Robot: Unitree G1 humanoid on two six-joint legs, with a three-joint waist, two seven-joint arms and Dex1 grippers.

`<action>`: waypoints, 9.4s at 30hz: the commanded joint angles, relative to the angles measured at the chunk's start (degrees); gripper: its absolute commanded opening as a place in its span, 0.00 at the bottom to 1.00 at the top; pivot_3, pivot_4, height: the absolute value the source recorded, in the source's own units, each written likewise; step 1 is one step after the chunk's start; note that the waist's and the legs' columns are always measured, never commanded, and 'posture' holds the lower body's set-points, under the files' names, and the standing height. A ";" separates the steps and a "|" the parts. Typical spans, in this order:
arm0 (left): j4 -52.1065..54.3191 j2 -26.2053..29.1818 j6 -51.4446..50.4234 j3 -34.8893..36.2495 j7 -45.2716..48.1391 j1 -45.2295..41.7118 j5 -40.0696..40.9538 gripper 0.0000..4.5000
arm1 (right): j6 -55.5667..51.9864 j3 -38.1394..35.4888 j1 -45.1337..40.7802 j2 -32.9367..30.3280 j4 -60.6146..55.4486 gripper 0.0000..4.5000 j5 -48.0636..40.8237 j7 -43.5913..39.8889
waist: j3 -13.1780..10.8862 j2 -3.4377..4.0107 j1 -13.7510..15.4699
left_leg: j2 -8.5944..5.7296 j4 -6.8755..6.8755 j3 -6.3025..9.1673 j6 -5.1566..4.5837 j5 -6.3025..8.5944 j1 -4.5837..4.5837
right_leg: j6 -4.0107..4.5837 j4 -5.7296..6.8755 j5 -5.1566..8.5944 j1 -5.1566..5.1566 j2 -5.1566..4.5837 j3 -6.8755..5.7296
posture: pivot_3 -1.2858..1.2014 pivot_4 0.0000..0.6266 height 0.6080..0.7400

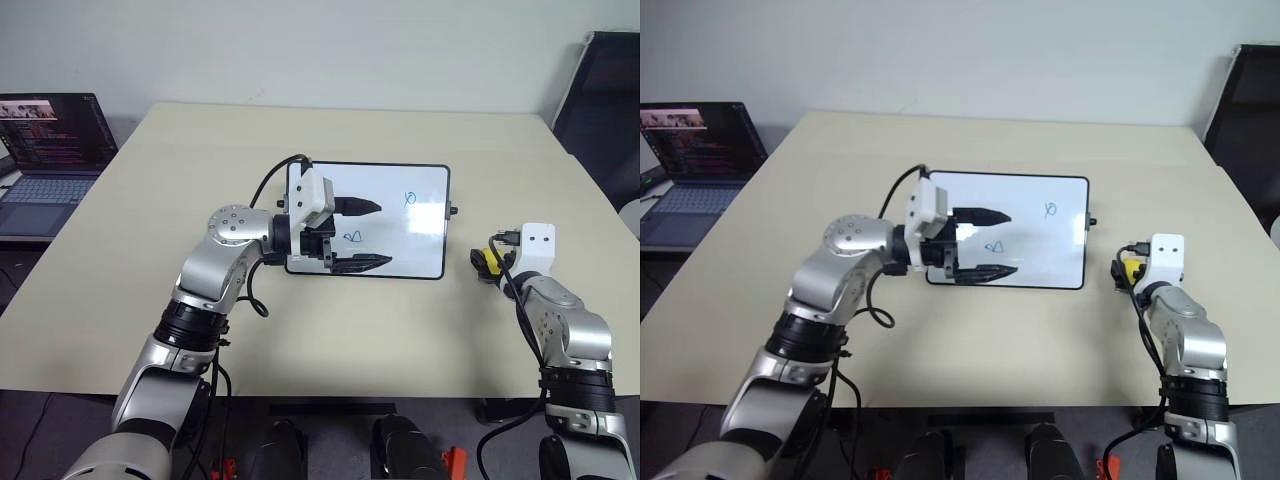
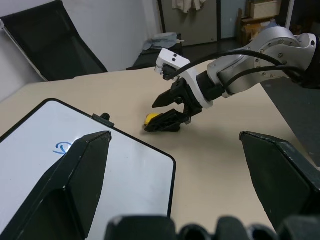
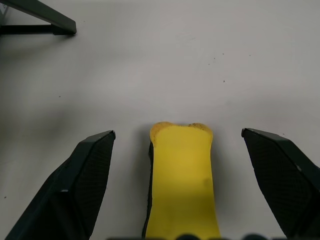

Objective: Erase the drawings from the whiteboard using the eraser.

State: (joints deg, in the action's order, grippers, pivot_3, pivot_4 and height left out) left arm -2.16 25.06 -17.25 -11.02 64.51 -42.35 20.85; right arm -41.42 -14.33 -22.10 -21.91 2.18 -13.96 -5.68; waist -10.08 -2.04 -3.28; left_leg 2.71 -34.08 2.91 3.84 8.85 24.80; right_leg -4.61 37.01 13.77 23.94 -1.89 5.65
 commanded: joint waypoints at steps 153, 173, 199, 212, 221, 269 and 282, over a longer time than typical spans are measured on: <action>18.54 12.52 -11.61 16.62 -21.03 27.59 0.26 1.00 | 9.07 30.08 2.90 -1.65 -28.59 0.25 9.85 -21.89 | -0.07 0.01 0.04 | 0.09 0.07 0.14 0.11 0.07 0.01 | 0.27 -0.03 0.14 0.15 0.15 0.00 | 0.52 0.24 1.00; 17.17 11.63 -9.24 14.37 -20.00 27.19 -0.06 1.00 | 20.06 39.75 -16.36 7.88 4.95 0.25 25.47 -20.37 | -0.08 0.02 -0.05 | 0.11 0.10 0.14 0.10 0.07 0.00 | 0.23 0.04 0.13 0.14 0.20 0.00 | 0.52 0.24 1.00; 16.28 11.72 -8.47 13.98 -19.53 26.70 -0.01 1.00 | 24.95 37.16 -19.87 5.92 8.51 0.25 32.80 -15.65 | -0.01 -0.07 -0.02 | 0.10 0.00 0.16 0.02 -0.01 -0.15 | 0.35 0.10 -0.09 0.01 0.21 0.02 | 0.52 0.24 1.00; 16.77 11.67 -8.59 13.98 -19.78 26.96 0.01 1.00 | 22.83 38.77 -18.72 4.74 7.71 0.25 35.95 -20.54 | 0.00 -0.07 -0.08 | 0.12 0.05 0.16 0.01 -0.02 -0.15 | 0.32 0.10 -0.05 0.03 0.24 0.02 | 0.52 0.24 1.00; 16.37 11.63 -8.37 13.85 -19.54 26.66 -0.01 1.00 | 17.44 39.57 -14.61 0.77 3.29 0.25 33.72 -30.01 | 0.03 -0.12 0.22 | 0.11 -0.02 0.16 0.01 -0.02 -0.19 | 0.35 0.03 -0.07 -0.12 0.21 0.02 | 0.52 0.24 1.00; 16.74 10.12 -9.09 13.09 -18.84 21.48 0.93 1.00 | 19.35 29.05 -20.40 -3.00 13.93 0.25 32.87 -19.95 | 0.04 -0.20 -0.10 | -0.03 -0.06 0.02 0.02 -0.02 -0.31 | 0.37 -0.19 -0.08 0.10 -0.13 -0.01 | 0.52 0.24 1.00; 16.59 9.84 -9.17 13.35 -19.01 21.46 0.91 1.00 | 5.57 25.71 -11.16 -0.15 1.36 0.25 22.01 -29.99 | 0.13 -0.33 -0.19 | 0.00 -0.03 0.02 0.01 -0.02 -0.42 | 0.36 -0.12 -0.08 -0.21 -0.09 -0.02 | 0.52 0.24 1.00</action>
State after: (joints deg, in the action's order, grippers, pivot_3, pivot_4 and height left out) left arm 12.98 34.96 -26.97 1.87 45.63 -20.22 21.32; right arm -32.17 11.78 -34.93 -22.04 1.86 9.11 -34.97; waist -9.96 -2.37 -3.47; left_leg 2.71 -34.11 2.93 3.86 8.84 24.38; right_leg -4.25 36.89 13.69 23.74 -1.98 5.64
